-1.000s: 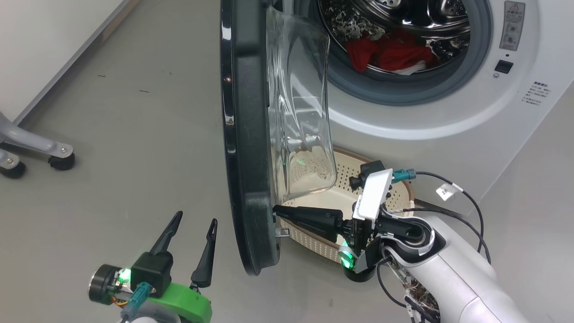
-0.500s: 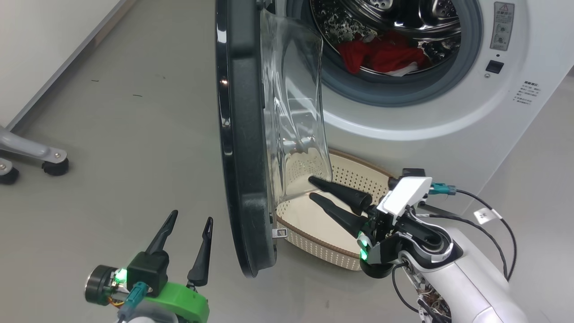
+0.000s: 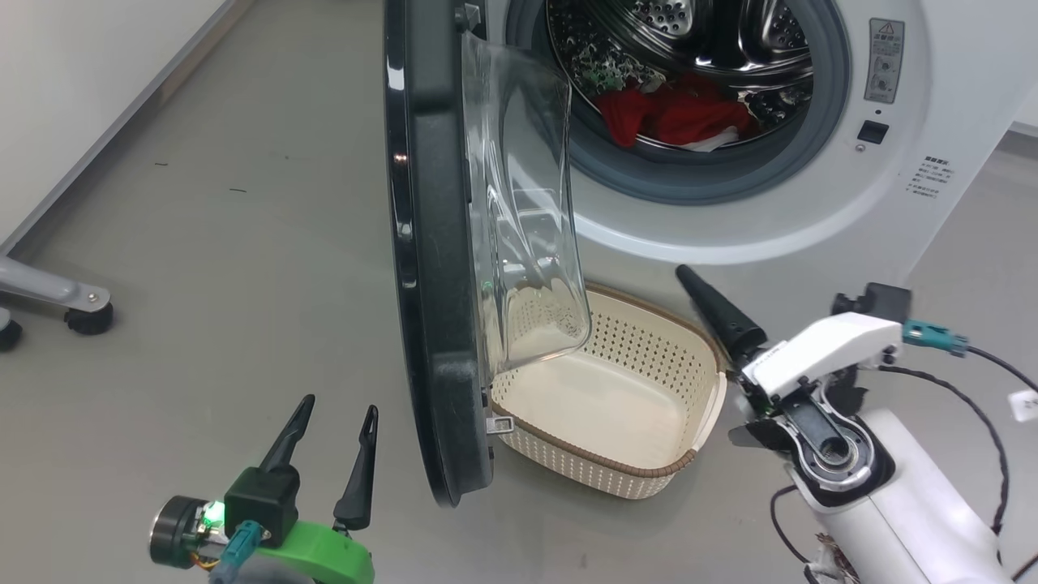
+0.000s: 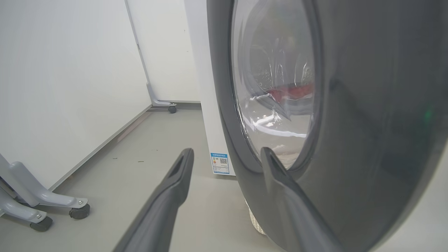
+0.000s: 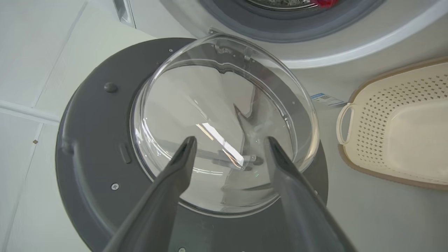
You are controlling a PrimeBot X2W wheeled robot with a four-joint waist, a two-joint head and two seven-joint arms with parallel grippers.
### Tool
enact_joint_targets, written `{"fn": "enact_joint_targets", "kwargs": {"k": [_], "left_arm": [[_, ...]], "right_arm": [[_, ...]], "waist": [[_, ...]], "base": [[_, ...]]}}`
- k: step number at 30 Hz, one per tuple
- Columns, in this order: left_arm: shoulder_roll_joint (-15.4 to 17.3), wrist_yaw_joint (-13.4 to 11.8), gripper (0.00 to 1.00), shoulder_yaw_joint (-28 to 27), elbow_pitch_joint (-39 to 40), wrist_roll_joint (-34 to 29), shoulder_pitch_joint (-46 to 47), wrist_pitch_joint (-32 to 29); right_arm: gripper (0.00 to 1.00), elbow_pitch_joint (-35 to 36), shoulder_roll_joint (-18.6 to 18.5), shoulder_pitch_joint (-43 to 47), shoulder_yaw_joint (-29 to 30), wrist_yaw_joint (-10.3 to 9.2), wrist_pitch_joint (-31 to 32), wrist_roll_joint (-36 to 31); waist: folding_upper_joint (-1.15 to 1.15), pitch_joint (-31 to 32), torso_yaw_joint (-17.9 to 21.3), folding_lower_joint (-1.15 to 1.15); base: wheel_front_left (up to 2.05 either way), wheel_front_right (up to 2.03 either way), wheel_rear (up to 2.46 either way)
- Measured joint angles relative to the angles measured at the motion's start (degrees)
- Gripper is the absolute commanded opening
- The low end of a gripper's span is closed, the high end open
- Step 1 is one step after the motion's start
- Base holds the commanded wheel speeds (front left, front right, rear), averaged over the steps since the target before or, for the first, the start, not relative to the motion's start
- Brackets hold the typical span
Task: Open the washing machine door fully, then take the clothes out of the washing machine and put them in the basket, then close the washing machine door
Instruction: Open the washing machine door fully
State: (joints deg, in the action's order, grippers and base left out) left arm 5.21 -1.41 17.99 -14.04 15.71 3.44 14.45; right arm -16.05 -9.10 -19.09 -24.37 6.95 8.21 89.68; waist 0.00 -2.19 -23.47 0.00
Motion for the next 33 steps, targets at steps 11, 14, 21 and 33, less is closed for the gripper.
{"fn": "enact_joint_targets", "kwargs": {"k": [11, 14, 21, 33], "left_arm": [[0.09, -0.4, 1.0, -0.77, 0.08, 0.01, -0.73, 0.0], [0.07, -0.4, 1.0, -0.82, 0.08, 0.35, -0.76, 0.0], [-0.05, -0.4, 1.0, -1.24, 0.04, 1.43, -0.83, 0.0], [-0.11, -0.4, 1.0, -1.38, 0.1, 1.47, -0.94, 0.0]], "right_arm": [[1.0, 4.34, -9.18, 1.93, -2.59, 0.03, -17.93, -25.26], [1.0, 4.24, -12.21, 1.98, -2.8, 0.03, -22.83, -32.31], [1.0, 4.22, -16.01, 2.13, -3.9, -2.15, -24.85, -45.55], [1.0, 6.08, -14.11, 9.13, -0.12, -10.71, -23.14, -55.44]], "waist": [[0.0, 0.46, 0.83, 0.0], [0.0, 0.52, 1.04, 0.0], [0.0, 0.62, 1.42, 0.0], [0.0, 0.69, 1.69, 0.0]], "base": [[0.0, 0.0, 0.0], [0.0, 0.0, 0.0], [0.0, 0.0, 0.0], [0.0, 0.0, 0.0]]}}
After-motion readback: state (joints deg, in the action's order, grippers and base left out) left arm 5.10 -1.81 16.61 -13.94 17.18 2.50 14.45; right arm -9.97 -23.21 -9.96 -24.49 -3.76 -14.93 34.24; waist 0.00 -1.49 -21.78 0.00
